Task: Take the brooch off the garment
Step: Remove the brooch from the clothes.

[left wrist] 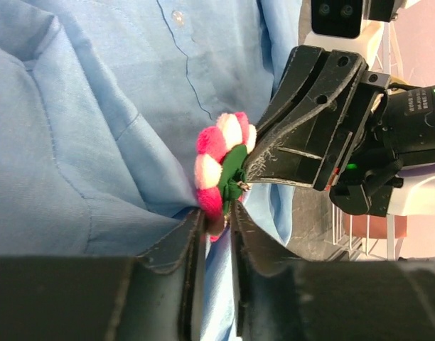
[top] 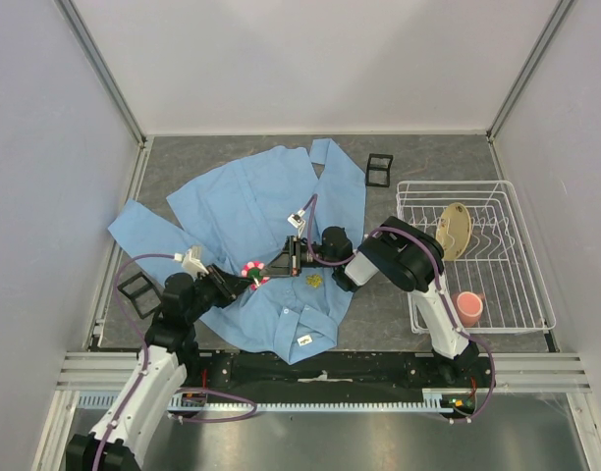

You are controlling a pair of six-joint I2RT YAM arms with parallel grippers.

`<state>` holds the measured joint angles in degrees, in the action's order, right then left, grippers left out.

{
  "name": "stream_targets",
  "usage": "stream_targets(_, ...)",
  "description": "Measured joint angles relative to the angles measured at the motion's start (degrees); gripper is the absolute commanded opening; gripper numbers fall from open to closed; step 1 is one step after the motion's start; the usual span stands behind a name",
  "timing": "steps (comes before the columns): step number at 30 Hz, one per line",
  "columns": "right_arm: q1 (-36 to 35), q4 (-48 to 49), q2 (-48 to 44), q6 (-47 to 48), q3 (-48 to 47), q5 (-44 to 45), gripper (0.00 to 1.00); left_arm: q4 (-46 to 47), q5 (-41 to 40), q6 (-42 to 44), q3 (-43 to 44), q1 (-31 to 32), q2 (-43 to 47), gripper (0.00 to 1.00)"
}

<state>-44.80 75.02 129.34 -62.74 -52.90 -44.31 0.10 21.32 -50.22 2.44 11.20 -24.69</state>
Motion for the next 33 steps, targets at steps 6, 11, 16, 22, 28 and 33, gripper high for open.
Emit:
stream_targets(6,0.31,-0.68,0.00,0.24,-0.04,-0.22,0.28,2.38,0.22,-0.72,0.00,-0.26,-4.35,0.02)
stream_targets(11,0.11,-10.58,-2.86,5.68,-0.04,1.09,0.54,4.72,0.94,-0.68,0.00,-0.26,-7.58,0.02)
stream_targets(16,-0.44,-29.55,-12.39,16.50,-0.72,7.21,0.68,4.83,1.33,-0.68,0.00,-0.26,-7.56,0.02)
stream_targets(22,-0.74,-44.72,-18.40,27.89,-5.90,12.76,0.79,4.72,1.66,-0.70,0.72,-0.26,-9.49,0.02)
stream_targets(28,-3.52,-55.80,-18.40,36.22,-9.57,16.55,0.85,4.72,1.81,-0.70,1.09,-0.26,-10.67,0.02)
stream_targets(33,-5.70,-59.80,-18.38,39.93,-10.38,17.31,0.84,4.74,2.12,-0.70,1.40,-0.26,-10.62,0.02)
